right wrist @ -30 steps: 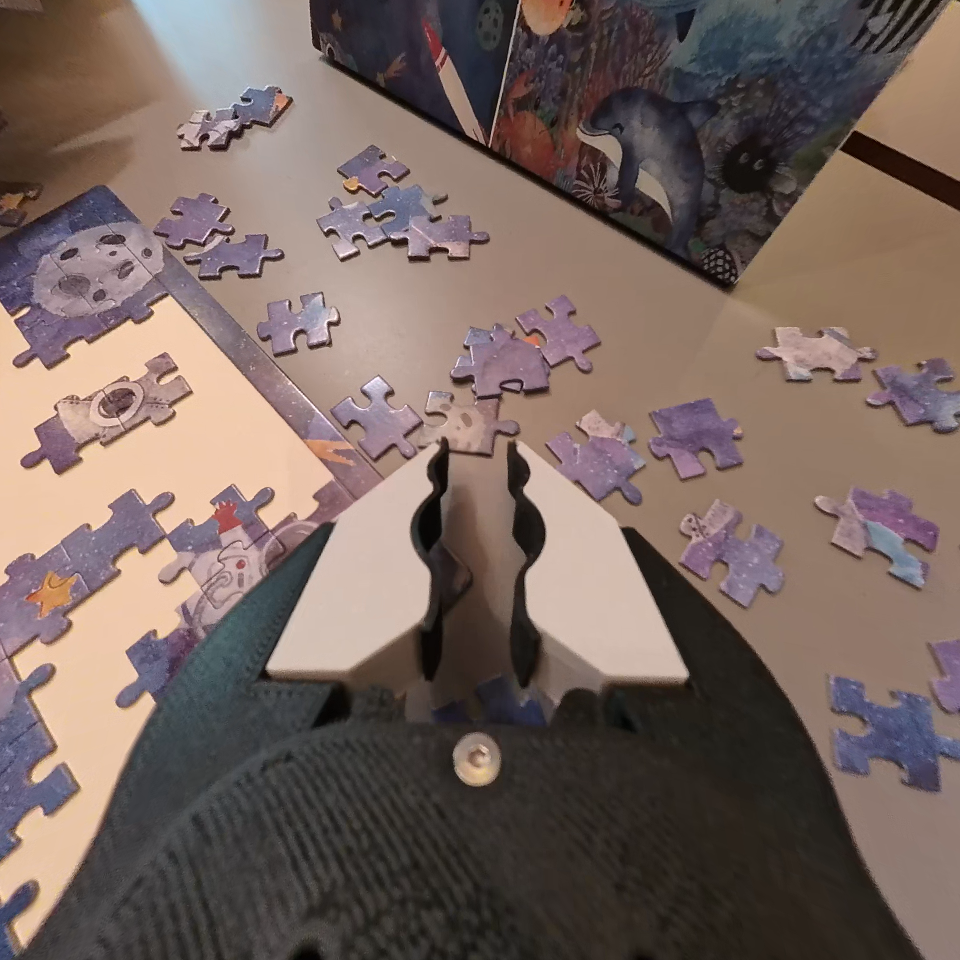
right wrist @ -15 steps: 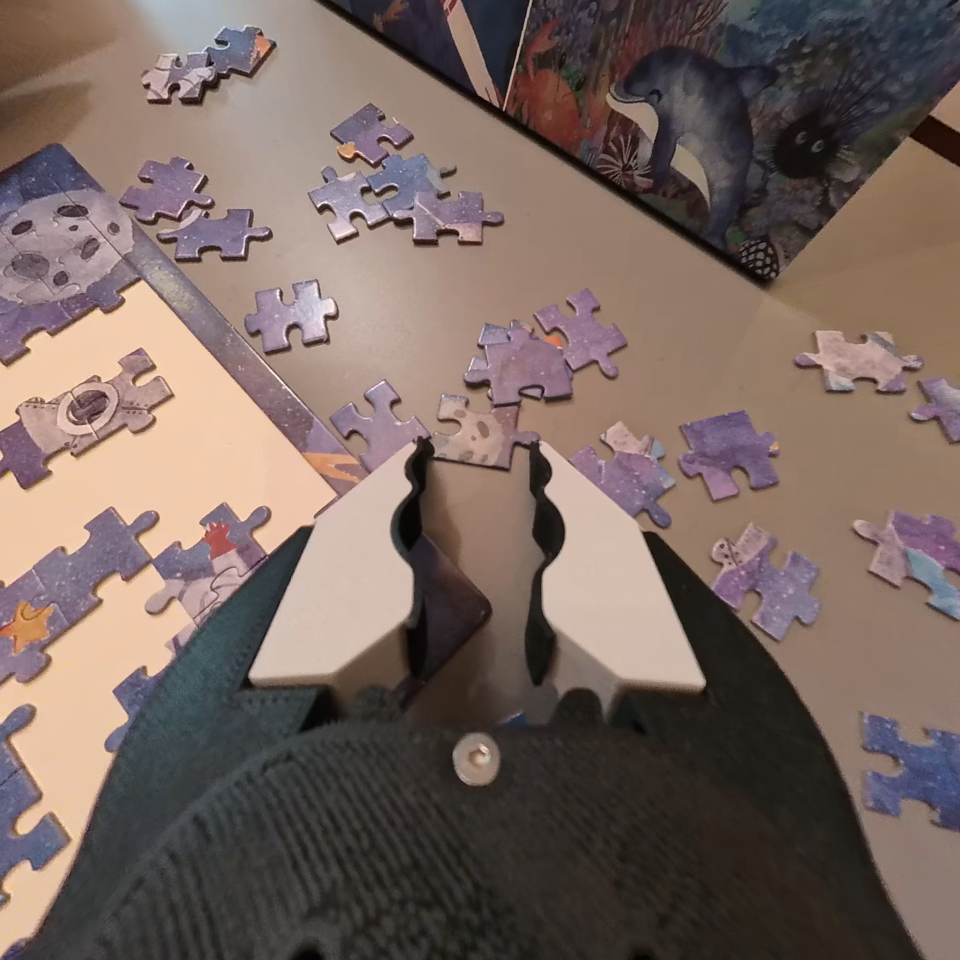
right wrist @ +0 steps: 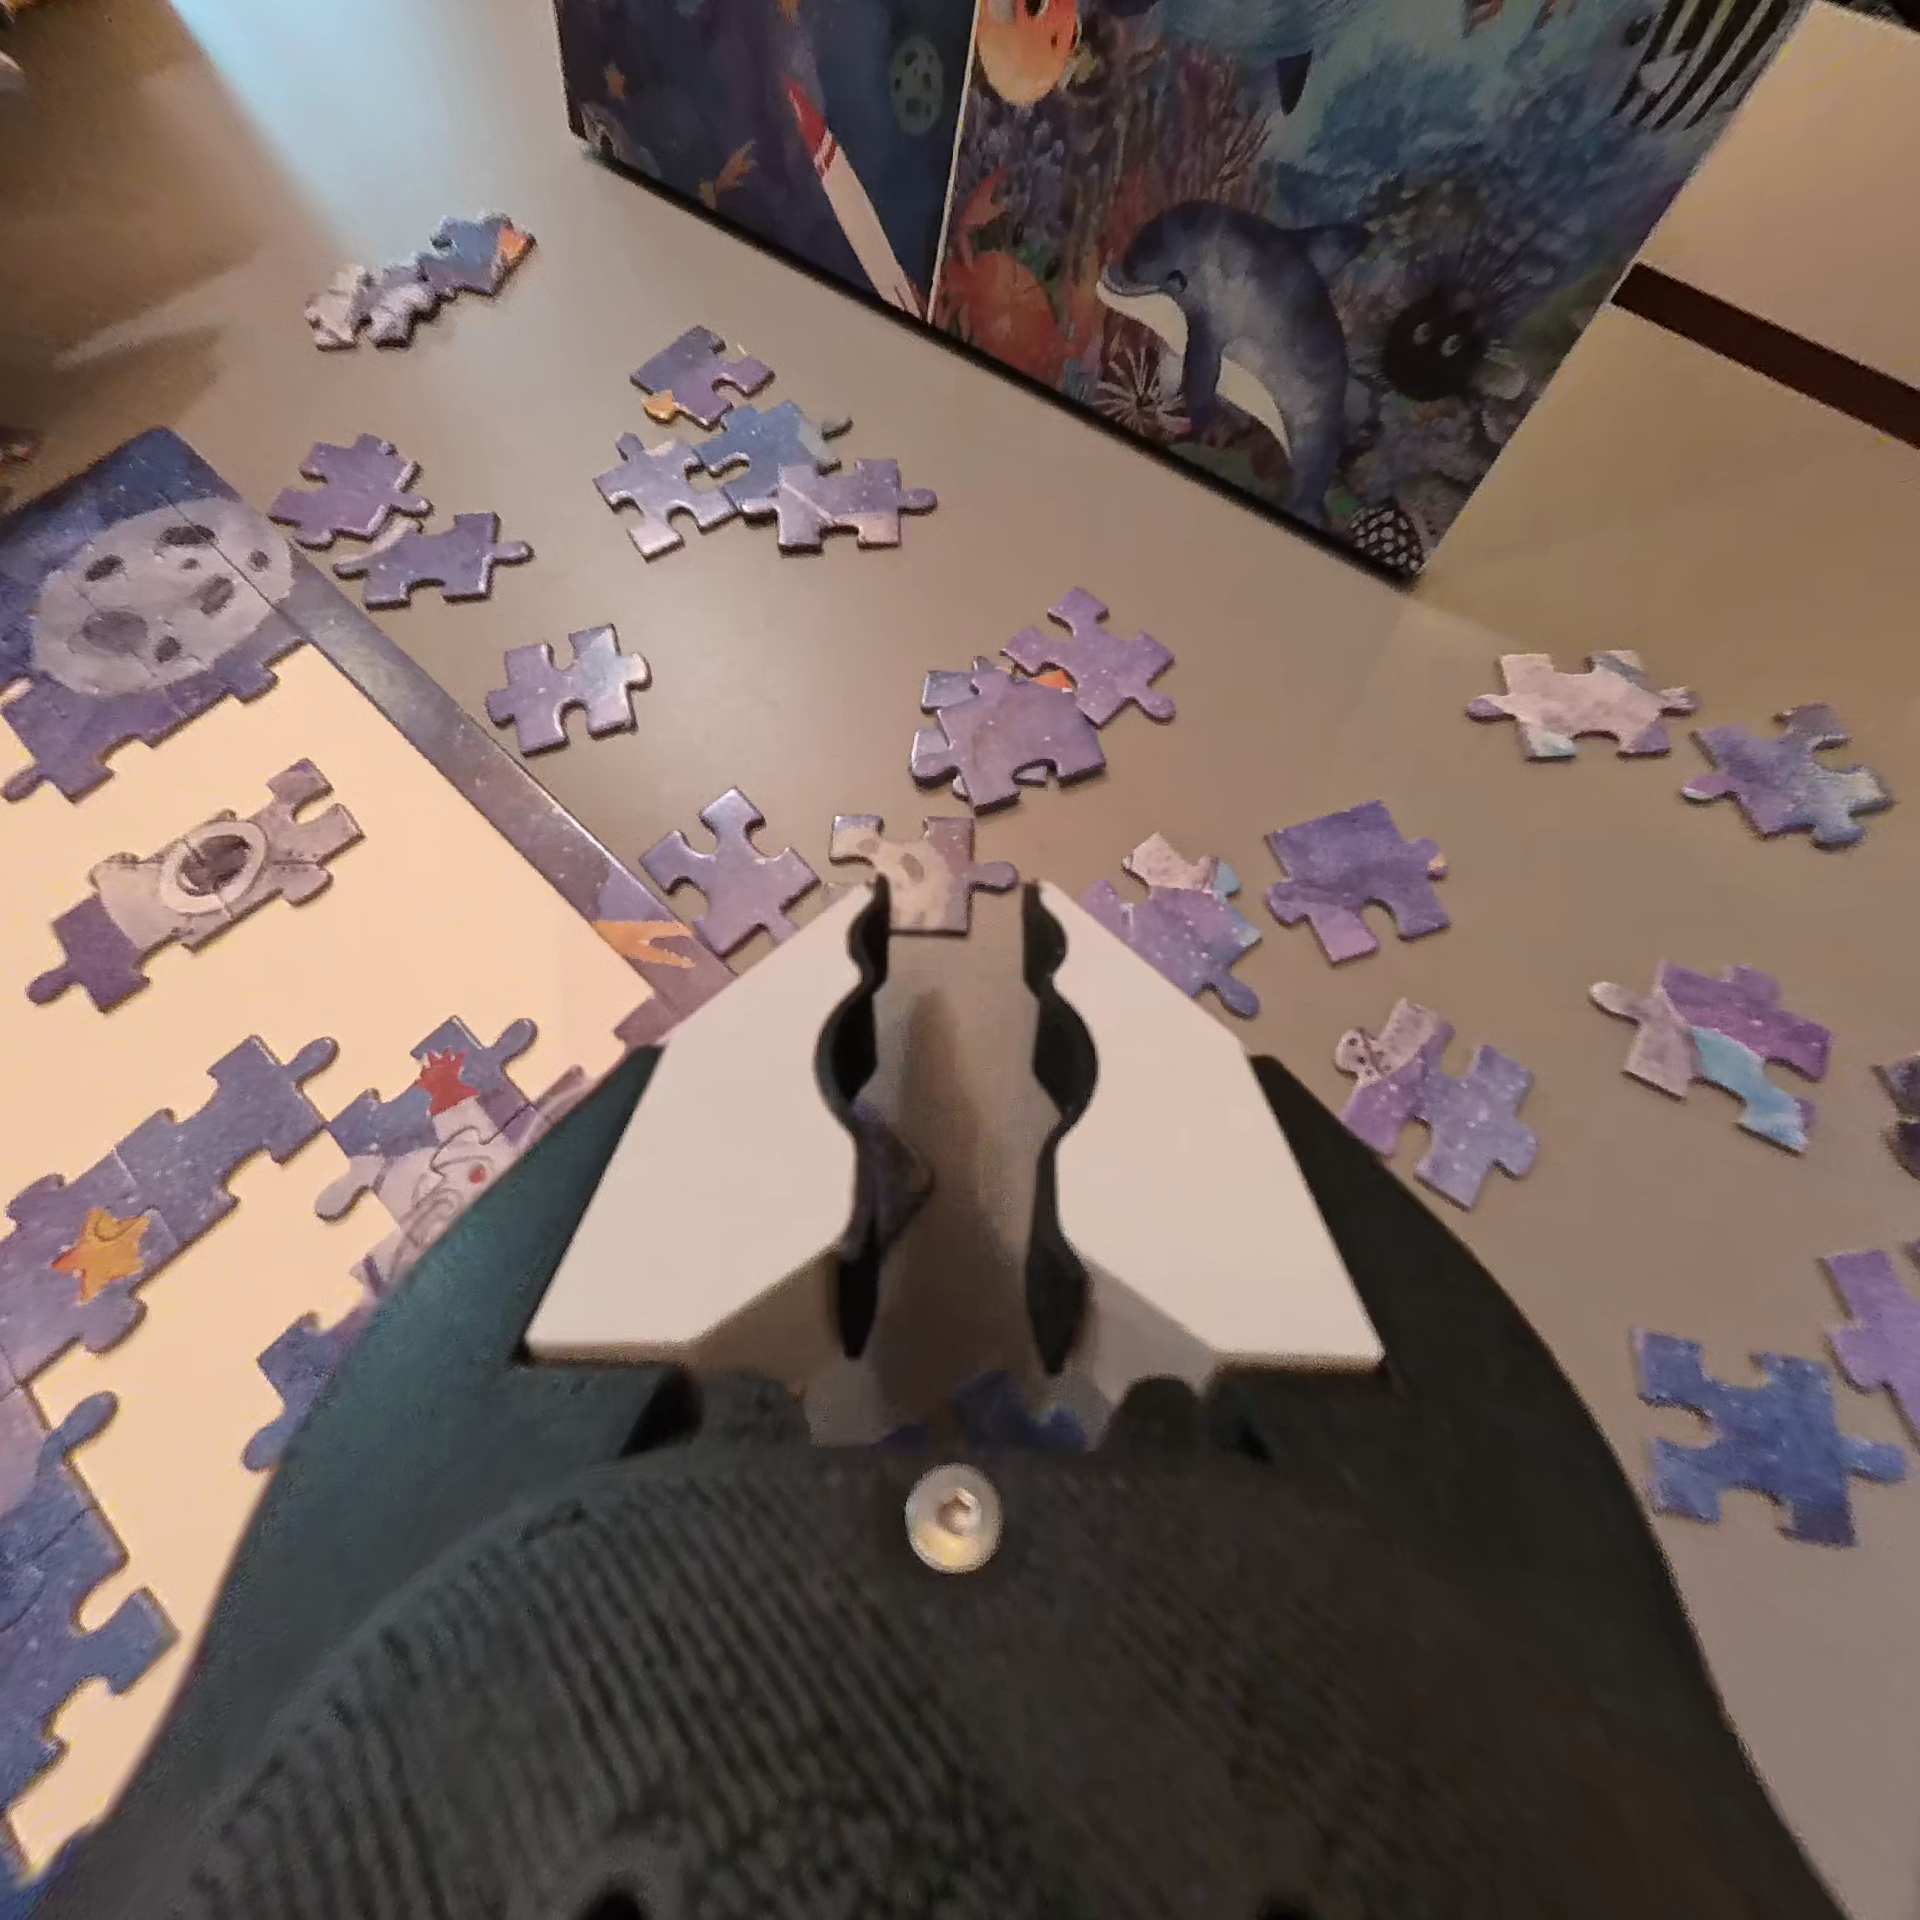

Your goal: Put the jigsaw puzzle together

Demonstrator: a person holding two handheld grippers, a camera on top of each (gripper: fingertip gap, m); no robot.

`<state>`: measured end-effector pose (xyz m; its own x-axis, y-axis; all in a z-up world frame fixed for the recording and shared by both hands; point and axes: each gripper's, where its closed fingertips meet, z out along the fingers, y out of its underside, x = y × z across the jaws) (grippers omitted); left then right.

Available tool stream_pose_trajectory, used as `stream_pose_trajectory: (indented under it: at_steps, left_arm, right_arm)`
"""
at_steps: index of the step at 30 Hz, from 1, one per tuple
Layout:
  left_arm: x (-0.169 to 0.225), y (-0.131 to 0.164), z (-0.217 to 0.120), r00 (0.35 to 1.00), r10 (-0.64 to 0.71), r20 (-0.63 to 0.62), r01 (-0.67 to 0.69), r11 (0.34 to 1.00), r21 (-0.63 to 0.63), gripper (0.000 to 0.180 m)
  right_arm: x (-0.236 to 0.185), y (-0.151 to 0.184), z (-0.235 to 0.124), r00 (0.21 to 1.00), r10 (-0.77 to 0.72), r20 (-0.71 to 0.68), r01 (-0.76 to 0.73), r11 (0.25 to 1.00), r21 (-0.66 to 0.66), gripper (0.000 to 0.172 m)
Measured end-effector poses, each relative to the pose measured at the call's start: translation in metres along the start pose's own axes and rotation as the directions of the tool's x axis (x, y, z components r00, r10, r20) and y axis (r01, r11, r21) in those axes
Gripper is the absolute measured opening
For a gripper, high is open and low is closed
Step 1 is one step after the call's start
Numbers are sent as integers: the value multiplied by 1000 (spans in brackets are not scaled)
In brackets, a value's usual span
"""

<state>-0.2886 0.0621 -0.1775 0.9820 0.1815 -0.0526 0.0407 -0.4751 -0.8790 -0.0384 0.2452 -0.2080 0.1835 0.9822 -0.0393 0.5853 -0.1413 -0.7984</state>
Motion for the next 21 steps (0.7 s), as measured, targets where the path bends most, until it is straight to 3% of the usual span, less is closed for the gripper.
stream_pose_trajectory:
  at_steps: [5,11,21]
  left_arm:
    - [0,1,0,1000,2,3,-2,1000,-3,11]
    - [-1,1,0,1000,-4,3,4,1000,0,11]
    - [-2,-1,-2,1000,-4,2,4,1000,9,11]
  right_arm:
    - [-8,9,15,1000,-15,-5,15,997,-75,41]
    - [-9,11,14,999,-24,-44,20,994,-103,29]
    - [-6,7,5,997,-48,-59,43,996,-77,29]
